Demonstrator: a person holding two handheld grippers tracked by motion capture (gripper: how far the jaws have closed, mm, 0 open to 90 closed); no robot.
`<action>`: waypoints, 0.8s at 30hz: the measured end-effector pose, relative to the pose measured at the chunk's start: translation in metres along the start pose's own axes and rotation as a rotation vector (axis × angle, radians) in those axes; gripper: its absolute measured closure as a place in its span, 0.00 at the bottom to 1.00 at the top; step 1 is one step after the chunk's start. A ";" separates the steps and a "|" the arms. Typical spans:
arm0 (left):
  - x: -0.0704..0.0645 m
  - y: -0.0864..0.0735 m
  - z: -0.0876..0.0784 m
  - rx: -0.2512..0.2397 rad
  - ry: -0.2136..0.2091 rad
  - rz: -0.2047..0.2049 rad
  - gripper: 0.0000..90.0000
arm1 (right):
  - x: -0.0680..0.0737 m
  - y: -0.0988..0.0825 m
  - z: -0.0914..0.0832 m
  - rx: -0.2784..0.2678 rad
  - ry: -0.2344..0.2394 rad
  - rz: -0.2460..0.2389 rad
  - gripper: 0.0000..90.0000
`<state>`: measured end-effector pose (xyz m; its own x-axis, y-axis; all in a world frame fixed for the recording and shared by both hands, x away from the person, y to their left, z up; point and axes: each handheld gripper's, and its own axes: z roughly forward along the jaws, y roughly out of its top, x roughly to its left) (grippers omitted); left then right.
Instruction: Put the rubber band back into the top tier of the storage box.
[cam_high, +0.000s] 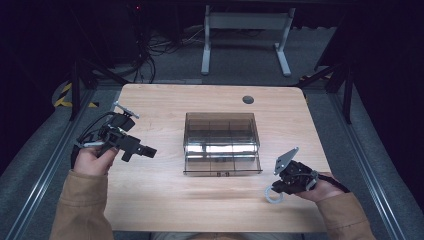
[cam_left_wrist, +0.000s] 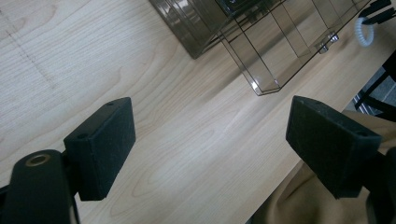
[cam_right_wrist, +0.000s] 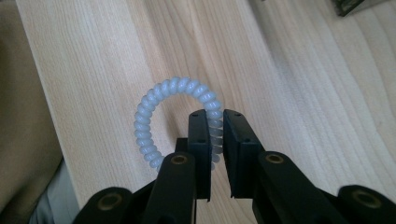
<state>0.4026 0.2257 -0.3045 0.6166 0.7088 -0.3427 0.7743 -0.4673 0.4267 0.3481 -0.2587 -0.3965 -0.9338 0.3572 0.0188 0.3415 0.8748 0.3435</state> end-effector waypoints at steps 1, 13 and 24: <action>0.000 -0.001 0.000 0.000 0.000 -0.004 0.18 | 0.000 0.000 -0.002 -0.006 -0.001 0.000 0.91; 0.001 -0.005 -0.001 -0.002 0.009 -0.014 0.18 | -0.005 -0.008 -0.028 -0.094 -0.016 0.034 0.91; 0.001 -0.006 -0.001 0.001 0.009 -0.012 0.18 | -0.005 -0.011 -0.044 -0.153 -0.043 0.058 0.91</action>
<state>0.3987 0.2295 -0.3063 0.6059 0.7190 -0.3404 0.7818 -0.4590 0.4219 0.3443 -0.2841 -0.3592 -0.9066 0.4221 0.0035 0.3713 0.7936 0.4820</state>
